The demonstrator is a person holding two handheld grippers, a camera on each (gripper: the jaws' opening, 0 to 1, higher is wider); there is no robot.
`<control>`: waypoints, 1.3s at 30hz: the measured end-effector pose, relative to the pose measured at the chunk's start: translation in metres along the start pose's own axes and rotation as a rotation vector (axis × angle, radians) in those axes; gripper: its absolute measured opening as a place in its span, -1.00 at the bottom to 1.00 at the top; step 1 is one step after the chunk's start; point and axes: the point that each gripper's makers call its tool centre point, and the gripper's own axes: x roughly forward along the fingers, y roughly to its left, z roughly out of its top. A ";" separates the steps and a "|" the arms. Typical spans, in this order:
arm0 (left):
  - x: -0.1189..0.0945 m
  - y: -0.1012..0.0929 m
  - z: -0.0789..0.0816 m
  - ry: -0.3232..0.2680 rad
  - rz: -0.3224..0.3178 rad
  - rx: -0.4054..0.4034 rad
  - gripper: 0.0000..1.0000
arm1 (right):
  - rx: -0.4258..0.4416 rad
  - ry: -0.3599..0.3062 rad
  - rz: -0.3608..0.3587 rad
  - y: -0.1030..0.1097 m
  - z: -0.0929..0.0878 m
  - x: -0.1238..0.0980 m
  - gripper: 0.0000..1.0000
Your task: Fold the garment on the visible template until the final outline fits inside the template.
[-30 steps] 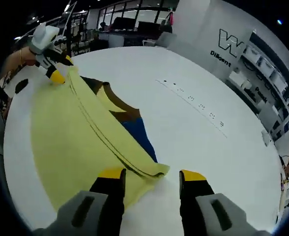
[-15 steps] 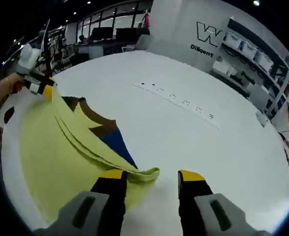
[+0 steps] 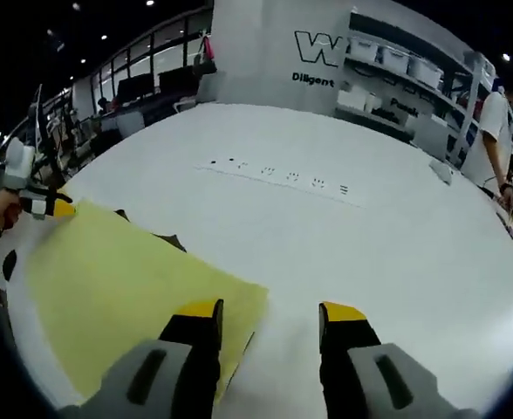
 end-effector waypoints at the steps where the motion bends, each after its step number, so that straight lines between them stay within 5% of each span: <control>1: -0.002 -0.001 0.001 -0.004 -0.006 -0.006 -0.12 | -0.002 0.001 0.001 0.002 -0.001 -0.002 -0.15; 9: -0.020 -0.012 -0.005 -0.003 -0.052 -0.027 -0.12 | 0.126 -0.022 0.102 0.027 -0.007 -0.021 0.17; 17: -0.036 -0.026 -0.018 -0.006 -0.106 -0.047 -0.02 | 0.162 -0.033 0.155 0.042 -0.016 -0.040 0.34; 29: -0.057 -0.041 -0.053 0.041 -0.146 -0.072 -0.01 | 0.139 0.008 0.206 0.065 -0.050 -0.064 0.38; 39: -0.072 -0.044 -0.077 0.069 -0.140 -0.099 -0.04 | 0.136 0.035 0.219 0.075 -0.078 -0.080 0.22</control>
